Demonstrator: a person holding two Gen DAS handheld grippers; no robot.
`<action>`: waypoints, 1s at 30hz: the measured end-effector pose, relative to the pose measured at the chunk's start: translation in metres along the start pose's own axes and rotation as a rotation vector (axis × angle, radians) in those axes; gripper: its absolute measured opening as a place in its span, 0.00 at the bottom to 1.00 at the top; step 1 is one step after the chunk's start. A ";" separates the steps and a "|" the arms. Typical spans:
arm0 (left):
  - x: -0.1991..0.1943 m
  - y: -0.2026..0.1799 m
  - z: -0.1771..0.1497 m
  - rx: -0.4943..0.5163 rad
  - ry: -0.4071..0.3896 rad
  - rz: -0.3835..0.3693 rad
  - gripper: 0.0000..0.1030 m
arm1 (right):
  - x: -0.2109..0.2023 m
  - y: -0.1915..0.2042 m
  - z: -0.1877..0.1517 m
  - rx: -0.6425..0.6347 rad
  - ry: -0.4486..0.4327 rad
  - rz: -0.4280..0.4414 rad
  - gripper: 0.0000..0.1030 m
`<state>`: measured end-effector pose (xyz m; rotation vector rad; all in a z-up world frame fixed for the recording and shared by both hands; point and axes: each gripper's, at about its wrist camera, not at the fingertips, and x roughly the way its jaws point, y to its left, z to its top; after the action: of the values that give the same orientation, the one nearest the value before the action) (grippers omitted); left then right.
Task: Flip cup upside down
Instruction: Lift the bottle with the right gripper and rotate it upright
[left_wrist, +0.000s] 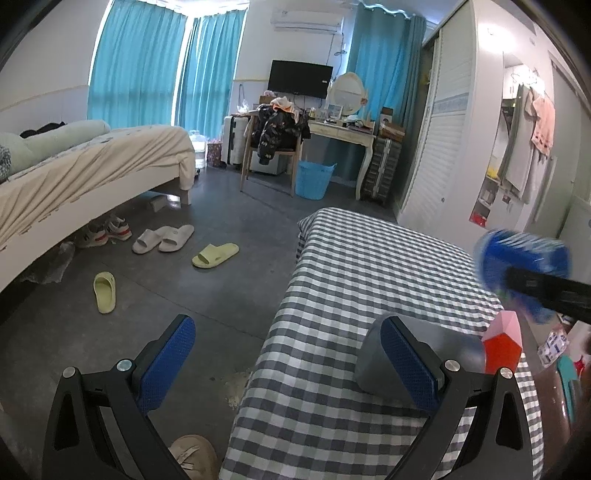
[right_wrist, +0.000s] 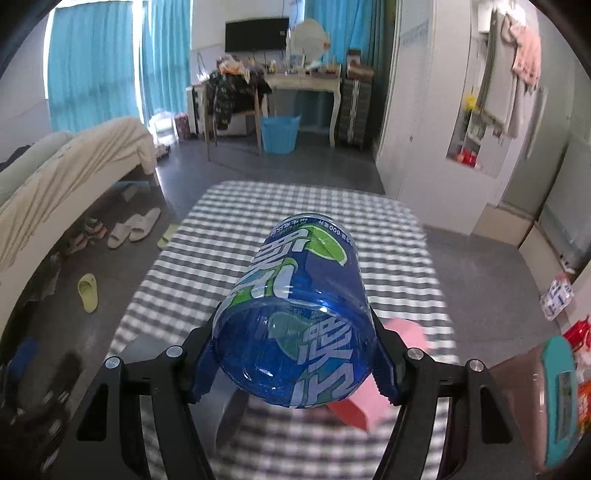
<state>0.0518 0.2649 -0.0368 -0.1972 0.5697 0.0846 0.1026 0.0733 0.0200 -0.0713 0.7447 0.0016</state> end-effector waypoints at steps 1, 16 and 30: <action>-0.002 -0.001 -0.001 0.003 -0.004 -0.001 1.00 | -0.012 0.000 -0.003 -0.006 -0.011 -0.003 0.66; -0.052 -0.002 -0.010 0.031 -0.081 -0.056 1.00 | -0.104 0.017 -0.113 -0.076 0.093 0.031 0.66; -0.055 0.002 -0.013 0.012 -0.077 -0.079 1.00 | -0.073 0.016 -0.140 -0.053 0.206 0.076 0.61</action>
<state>-0.0016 0.2626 -0.0176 -0.2033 0.4846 0.0120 -0.0459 0.0818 -0.0343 -0.0950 0.9527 0.0879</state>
